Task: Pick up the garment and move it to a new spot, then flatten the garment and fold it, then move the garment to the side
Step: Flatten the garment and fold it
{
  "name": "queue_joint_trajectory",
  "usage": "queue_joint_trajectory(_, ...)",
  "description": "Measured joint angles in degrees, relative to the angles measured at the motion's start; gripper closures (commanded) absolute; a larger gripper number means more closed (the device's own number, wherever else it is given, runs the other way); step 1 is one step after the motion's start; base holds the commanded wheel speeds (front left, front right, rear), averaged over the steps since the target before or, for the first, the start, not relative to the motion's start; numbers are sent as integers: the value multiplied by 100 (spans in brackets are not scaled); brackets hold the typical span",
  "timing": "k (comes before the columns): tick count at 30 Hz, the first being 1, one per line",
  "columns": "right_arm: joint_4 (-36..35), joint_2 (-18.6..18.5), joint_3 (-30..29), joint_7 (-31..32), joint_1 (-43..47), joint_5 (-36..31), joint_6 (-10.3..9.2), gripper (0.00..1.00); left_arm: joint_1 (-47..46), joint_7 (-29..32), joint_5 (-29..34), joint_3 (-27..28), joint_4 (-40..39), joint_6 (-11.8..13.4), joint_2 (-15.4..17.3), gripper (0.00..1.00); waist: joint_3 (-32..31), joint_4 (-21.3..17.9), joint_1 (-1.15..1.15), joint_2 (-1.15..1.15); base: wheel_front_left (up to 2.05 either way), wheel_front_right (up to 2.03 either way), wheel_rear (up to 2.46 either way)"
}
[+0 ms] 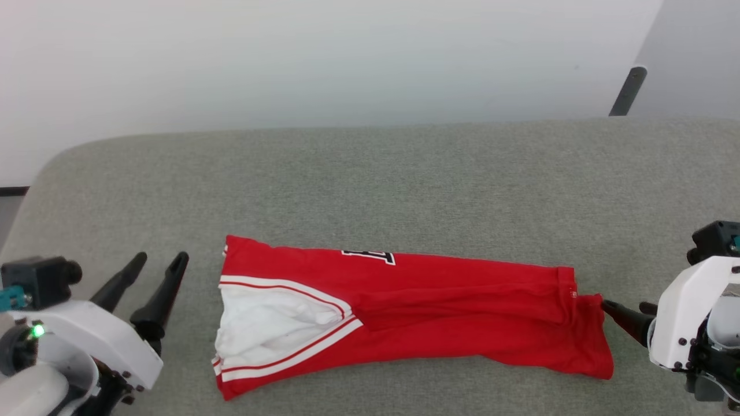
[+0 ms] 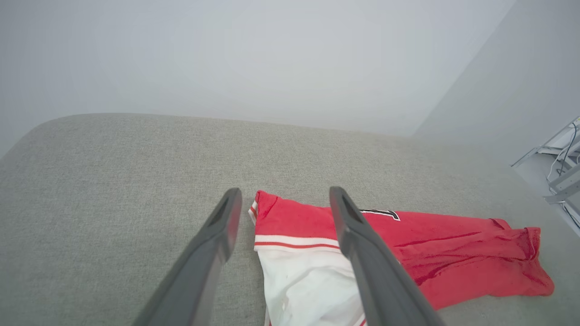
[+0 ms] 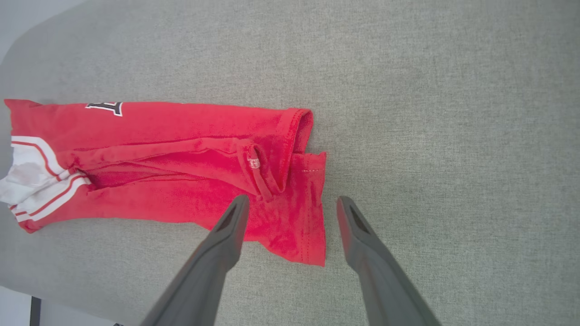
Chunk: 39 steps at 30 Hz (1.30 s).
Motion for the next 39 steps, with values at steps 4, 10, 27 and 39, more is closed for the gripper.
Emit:
queue_joint_trajectory(4,241,-1,-170,53,-24,-102,0,0,316,-122,220,291,96,38,-243,0,-23,90,0,0,0,0,0)
queue_joint_trajectory(10,583,-76,-309,82,-198,-269,0,0,916,-137,805,1112,325,-67,-922,0,34,241,0,0,0,0,0)
queue_joint_trajectory(27,1724,-125,-60,-35,-667,-492,0,0,1820,-138,2242,2816,708,-676,-2432,0,569,677,0,0,0,0,0)
queue_joint_trajectory(39,2087,-243,227,-78,-878,23,-2,100,2045,-138,2714,3467,721,-917,-2972,0,789,931,0,0,0,0,0)
